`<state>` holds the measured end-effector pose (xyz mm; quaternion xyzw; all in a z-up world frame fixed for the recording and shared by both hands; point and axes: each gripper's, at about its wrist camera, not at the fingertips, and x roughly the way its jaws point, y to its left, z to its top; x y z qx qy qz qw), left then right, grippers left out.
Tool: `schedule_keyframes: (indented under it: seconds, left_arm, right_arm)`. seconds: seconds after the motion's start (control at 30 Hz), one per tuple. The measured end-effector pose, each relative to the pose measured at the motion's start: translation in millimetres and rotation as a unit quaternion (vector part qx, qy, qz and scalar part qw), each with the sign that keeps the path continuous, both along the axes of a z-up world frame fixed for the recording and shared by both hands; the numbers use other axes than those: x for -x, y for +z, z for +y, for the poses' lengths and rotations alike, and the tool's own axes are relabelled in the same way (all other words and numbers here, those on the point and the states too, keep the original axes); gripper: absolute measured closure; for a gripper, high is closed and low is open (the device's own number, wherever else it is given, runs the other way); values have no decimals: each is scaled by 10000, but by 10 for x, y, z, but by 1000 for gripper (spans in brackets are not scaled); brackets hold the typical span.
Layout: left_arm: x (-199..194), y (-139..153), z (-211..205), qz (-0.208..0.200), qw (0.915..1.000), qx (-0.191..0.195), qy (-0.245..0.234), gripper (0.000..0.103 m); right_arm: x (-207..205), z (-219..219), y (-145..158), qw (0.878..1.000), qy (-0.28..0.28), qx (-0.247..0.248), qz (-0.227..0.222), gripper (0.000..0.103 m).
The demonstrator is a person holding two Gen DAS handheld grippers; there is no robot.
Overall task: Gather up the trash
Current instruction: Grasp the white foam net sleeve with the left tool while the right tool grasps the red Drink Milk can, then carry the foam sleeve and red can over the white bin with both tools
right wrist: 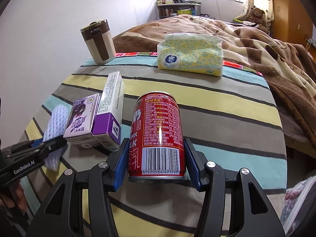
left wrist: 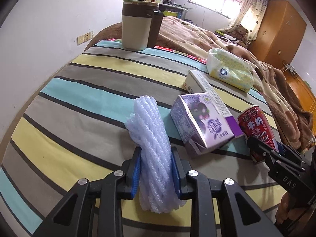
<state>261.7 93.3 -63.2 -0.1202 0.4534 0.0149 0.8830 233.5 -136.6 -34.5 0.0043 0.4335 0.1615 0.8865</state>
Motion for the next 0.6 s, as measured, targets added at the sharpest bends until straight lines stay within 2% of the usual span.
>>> schedule_keyframes:
  seconds: [0.6]
  left_arm:
    - [632, 542, -477, -634, 9961, 79, -603, 75]
  right_arm:
    - [505, -387, 275, 9978, -400, -410, -337, 49]
